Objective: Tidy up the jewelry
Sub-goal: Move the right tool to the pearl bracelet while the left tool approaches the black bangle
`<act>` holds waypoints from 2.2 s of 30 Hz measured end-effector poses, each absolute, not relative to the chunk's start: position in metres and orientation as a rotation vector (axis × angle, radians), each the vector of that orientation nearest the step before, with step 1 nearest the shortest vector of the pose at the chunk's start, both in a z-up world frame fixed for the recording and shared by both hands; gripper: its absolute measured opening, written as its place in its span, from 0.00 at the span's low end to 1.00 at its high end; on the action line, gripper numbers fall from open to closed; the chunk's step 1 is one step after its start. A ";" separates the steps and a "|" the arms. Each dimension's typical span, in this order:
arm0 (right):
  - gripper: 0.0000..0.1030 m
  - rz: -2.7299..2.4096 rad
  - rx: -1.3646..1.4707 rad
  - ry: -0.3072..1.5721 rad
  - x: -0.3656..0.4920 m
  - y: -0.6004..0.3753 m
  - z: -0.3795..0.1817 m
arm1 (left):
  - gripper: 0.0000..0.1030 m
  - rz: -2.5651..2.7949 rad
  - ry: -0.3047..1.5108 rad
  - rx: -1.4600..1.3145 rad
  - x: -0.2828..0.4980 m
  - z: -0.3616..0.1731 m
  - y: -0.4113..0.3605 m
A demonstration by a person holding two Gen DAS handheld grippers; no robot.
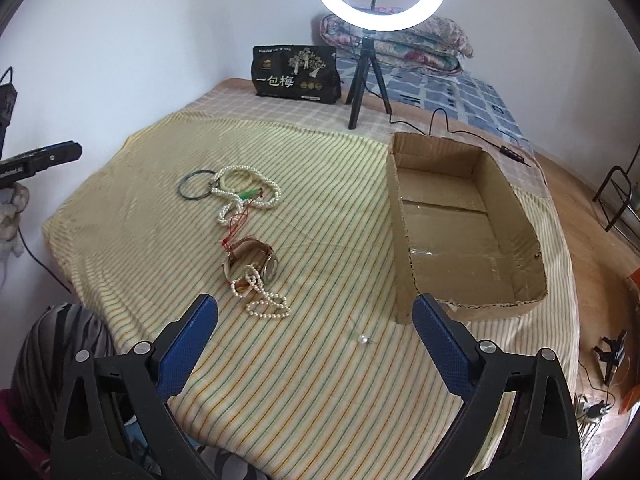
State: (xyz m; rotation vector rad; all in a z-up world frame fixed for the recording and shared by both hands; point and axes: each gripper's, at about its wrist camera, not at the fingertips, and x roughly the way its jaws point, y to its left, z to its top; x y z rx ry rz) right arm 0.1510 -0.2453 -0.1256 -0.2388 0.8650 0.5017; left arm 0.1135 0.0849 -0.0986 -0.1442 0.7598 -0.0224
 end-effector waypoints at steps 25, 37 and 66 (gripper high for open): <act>0.64 0.752 -0.450 1.060 0.191 -0.188 -0.219 | 0.63 -0.035 0.871 -0.210 0.159 -0.155 0.094; 0.64 0.756 -0.473 1.051 0.198 -0.176 -0.231 | 0.63 -0.057 0.908 -0.234 0.179 -0.177 0.092; 0.49 0.724 -0.493 1.026 0.182 -0.172 -0.228 | 0.48 0.038 1.058 -0.308 0.265 -0.237 0.100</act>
